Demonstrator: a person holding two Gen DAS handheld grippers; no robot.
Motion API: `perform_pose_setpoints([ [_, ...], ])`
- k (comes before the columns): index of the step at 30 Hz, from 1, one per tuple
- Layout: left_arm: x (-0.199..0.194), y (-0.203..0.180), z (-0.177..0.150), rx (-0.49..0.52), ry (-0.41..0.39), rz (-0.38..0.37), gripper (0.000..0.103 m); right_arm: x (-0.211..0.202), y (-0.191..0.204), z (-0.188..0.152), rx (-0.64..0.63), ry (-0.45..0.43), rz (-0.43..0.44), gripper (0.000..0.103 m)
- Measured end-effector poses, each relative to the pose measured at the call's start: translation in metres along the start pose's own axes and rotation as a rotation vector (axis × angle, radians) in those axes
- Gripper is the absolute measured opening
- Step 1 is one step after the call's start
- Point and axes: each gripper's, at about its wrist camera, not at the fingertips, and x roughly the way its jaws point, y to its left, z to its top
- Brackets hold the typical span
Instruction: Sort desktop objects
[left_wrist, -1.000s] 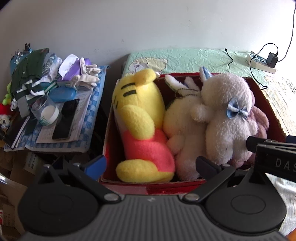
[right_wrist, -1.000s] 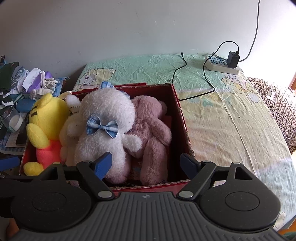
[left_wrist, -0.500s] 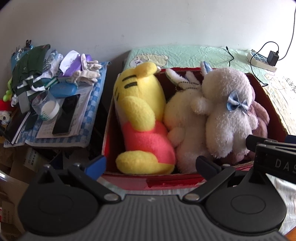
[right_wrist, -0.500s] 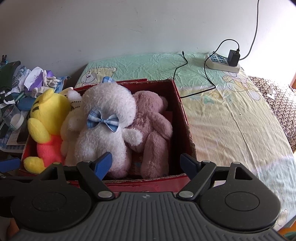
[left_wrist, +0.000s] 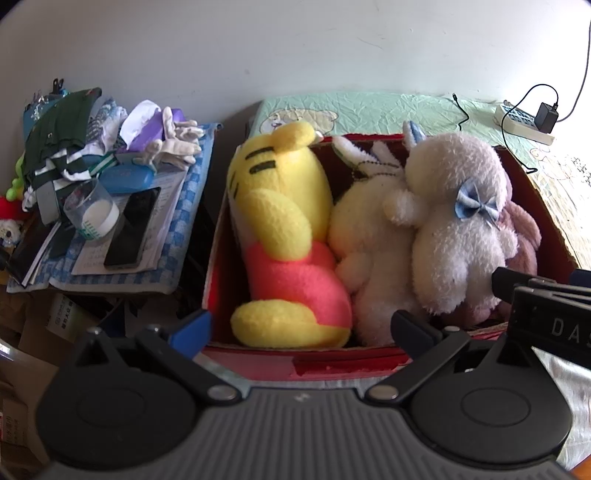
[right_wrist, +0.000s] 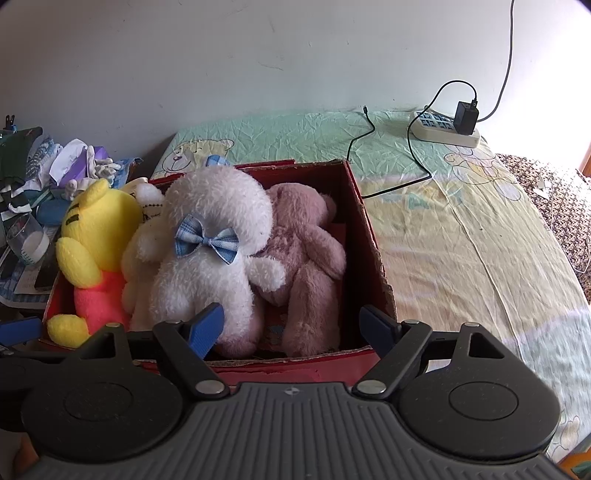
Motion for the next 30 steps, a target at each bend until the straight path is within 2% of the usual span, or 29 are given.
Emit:
perform_pose_setpoints([
  [20, 0.006, -0.002, -0.002, -0.013, -0.002, 0.001, 0.103, 0.009, -0.007, -0.005, 0.022, -0.029, 0.051, 0.085],
  [30, 0.006, -0.002, -0.004, -0.012, -0.017, 0.014, 0.103, 0.015, -0.016, -0.009, 0.054, -0.039, 0.113, 0.087],
])
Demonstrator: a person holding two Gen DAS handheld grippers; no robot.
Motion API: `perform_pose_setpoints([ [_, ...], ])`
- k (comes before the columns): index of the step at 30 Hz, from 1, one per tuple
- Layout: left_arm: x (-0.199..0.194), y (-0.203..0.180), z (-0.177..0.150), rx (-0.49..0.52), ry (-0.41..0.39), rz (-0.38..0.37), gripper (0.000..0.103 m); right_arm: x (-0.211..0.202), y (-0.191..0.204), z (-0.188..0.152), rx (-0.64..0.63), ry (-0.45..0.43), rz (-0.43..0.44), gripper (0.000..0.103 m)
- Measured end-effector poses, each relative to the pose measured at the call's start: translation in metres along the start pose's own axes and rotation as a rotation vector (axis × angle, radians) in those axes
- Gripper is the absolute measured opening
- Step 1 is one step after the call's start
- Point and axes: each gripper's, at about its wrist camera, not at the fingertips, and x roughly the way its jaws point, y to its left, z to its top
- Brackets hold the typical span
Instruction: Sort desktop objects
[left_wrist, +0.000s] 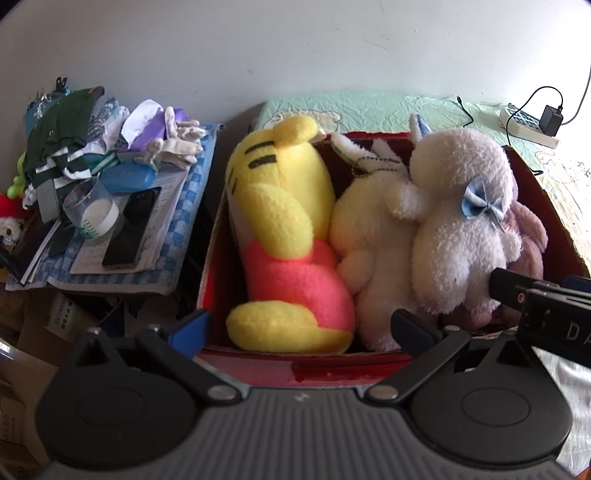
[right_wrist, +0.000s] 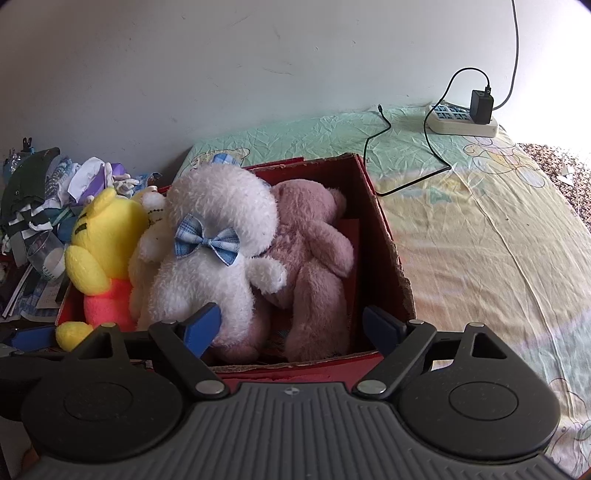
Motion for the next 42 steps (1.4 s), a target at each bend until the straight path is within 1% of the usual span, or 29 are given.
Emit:
perform_pose_setpoints([
  [9, 0.0, -0.005, 0.002, 0.013, 0.006, 0.02, 0.103, -0.001, -0.004, -0.002, 0.006, -0.016, 0.029, 0.087],
  [13, 0.002, -0.007, 0.003, 0.049, 0.003, 0.019, 0.103, -0.001, -0.005, -0.002, 0.001, -0.022, 0.036, 0.087],
  [18, 0.005, -0.006, 0.004, 0.059, 0.0, 0.006, 0.103, -0.001, -0.006, -0.004, -0.003, -0.032, 0.039, 0.087],
  [42, 0.006, -0.009, -0.003, 0.112, -0.07, -0.015, 0.102, -0.004, -0.007, -0.013, -0.024, -0.107, 0.043, 0.087],
])
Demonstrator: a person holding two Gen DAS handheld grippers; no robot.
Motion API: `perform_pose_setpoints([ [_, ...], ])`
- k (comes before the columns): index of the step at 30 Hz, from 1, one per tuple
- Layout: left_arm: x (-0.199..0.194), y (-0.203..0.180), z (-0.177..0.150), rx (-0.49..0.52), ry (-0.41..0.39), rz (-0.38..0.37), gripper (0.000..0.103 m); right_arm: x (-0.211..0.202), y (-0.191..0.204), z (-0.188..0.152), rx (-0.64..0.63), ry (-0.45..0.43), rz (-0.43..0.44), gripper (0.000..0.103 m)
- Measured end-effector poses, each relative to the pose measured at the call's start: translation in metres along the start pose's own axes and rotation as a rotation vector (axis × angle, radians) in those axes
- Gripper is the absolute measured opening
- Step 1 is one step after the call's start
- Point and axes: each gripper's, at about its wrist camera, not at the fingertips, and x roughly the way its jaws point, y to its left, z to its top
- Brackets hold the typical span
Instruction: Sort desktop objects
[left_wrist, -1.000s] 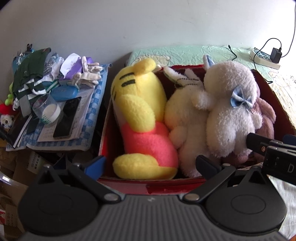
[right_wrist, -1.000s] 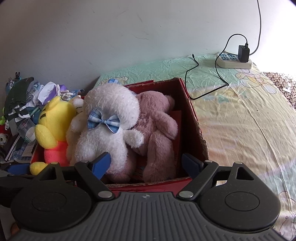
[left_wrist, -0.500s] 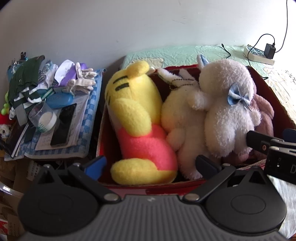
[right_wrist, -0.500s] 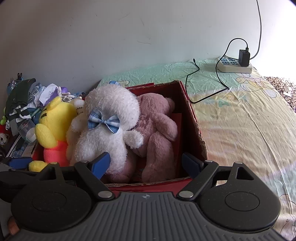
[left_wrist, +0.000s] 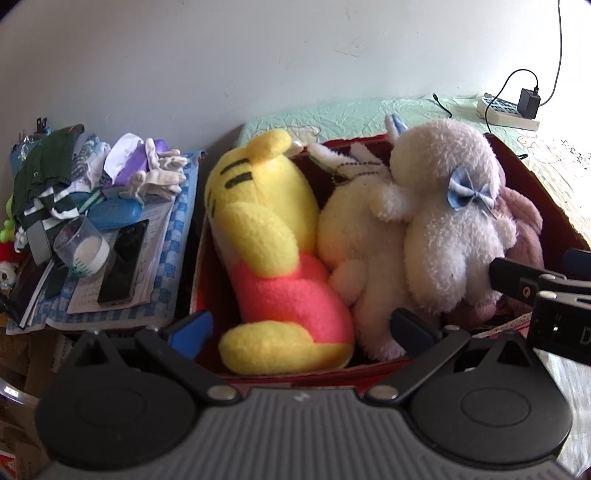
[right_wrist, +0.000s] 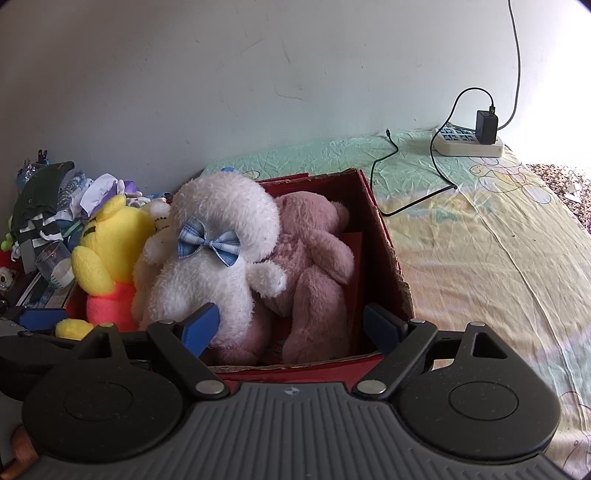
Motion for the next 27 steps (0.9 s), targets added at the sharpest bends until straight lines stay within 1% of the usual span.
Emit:
perform_pose_setpoints([
  [7, 0.003, 0.004, 0.001, -0.012, 0.009, -0.031, 0.102, 0.0, 0.001, 0.0, 0.001, 0.002, -0.003, 0.088],
  [9, 0.006, 0.007, 0.004, -0.017, 0.028, -0.048, 0.102, 0.0, 0.001, 0.002, 0.004, 0.01, -0.003, 0.088],
  [12, 0.003, 0.01, 0.006, -0.054, 0.057, -0.064, 0.103, -0.001, 0.001, 0.005, 0.009, 0.031, -0.005, 0.088],
  [14, -0.003, 0.009, 0.004, -0.059, 0.051, -0.05, 0.103, -0.007, 0.0, 0.005, 0.016, 0.028, -0.01, 0.088],
  [17, -0.015, 0.001, 0.0, -0.04, 0.023, -0.01, 0.103, -0.016, 0.001, 0.004, 0.004, 0.022, -0.023, 0.088],
  [20, -0.026, -0.005, -0.002, -0.023, 0.004, 0.013, 0.103, -0.025, 0.002, 0.003, 0.004, 0.01, -0.034, 0.088],
  [22, -0.031, -0.007, -0.003, -0.02, 0.006, 0.008, 0.103, -0.03, 0.001, 0.002, 0.018, 0.011, -0.034, 0.088],
  [27, -0.041, -0.01, -0.011, -0.028, 0.038, -0.034, 0.103, -0.036, -0.004, -0.004, 0.055, 0.029, -0.062, 0.088],
])
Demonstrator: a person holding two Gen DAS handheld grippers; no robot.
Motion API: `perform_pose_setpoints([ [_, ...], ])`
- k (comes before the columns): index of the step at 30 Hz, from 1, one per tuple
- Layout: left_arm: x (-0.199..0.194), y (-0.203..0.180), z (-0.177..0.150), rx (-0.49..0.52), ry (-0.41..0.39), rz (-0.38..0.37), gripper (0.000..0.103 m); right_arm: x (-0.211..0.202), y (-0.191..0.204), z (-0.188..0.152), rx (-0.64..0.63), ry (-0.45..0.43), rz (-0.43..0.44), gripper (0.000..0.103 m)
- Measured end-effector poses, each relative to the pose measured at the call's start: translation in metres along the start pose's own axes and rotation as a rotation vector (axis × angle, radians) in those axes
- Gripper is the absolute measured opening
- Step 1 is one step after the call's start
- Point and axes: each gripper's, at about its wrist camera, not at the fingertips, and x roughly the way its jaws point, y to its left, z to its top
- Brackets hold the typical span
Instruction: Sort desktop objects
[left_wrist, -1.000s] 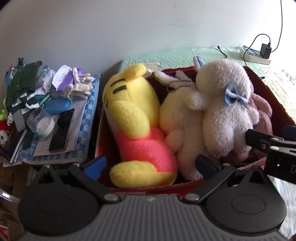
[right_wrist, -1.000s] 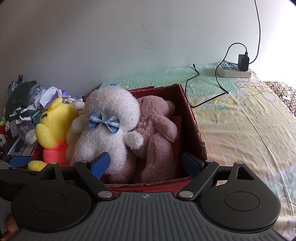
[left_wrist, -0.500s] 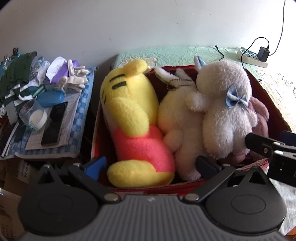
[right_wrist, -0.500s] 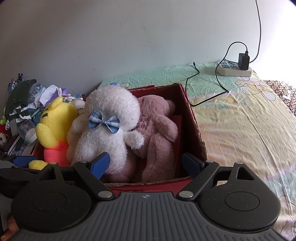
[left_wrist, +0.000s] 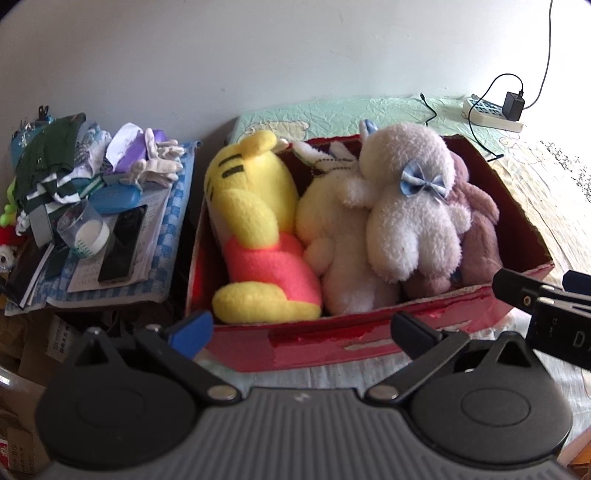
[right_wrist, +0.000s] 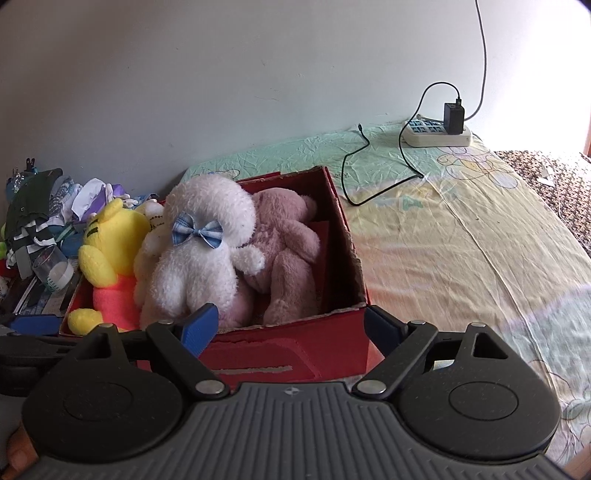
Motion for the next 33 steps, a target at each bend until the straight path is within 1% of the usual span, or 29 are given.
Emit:
perform_pose_setpoints([
  [5, -0.003, -0.007, -0.014, 0.013, 0.02, -0.007, 0.103, -0.005, -0.007, -0.011, 0.029, 0.024, -0.018, 0.088],
  [15, 0.002, -0.007, -0.034, 0.009, 0.065, 0.004, 0.103, -0.01, -0.002, -0.028, 0.003, 0.059, -0.03, 0.088],
  [25, 0.008, 0.002, -0.041, -0.003, 0.097, 0.034, 0.103, -0.008, 0.011, -0.033, -0.034, 0.083, -0.018, 0.088],
  [33, 0.014, 0.007, -0.042, -0.015, 0.113, 0.034, 0.103, -0.003, 0.018, -0.033, -0.065, 0.096, -0.025, 0.088],
])
